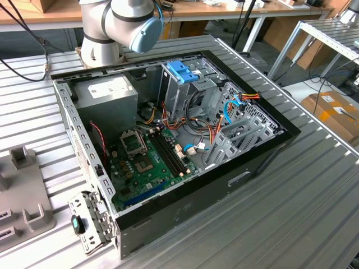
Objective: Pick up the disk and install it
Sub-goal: 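Pick up the disk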
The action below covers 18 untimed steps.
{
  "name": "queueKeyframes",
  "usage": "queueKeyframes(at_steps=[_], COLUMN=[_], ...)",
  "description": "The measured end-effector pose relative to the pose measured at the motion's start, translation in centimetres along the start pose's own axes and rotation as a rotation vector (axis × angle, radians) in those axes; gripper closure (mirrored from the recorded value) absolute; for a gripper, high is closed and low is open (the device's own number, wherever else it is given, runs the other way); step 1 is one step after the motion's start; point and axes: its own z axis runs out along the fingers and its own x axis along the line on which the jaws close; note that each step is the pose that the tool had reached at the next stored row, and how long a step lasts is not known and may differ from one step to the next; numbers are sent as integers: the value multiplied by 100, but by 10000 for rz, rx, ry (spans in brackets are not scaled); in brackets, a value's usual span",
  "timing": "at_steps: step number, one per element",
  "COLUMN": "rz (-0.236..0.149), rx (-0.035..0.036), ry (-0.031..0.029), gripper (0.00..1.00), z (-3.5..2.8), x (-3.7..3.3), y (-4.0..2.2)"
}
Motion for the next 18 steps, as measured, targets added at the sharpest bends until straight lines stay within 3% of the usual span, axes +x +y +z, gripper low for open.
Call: queueKeyframes(at_steps=[11, 18], rz=[-2159, -3162], rx=[34, 58], ry=[75, 119], gripper=[89, 89], z=[20, 33], x=[-10, -11], y=[9, 11])
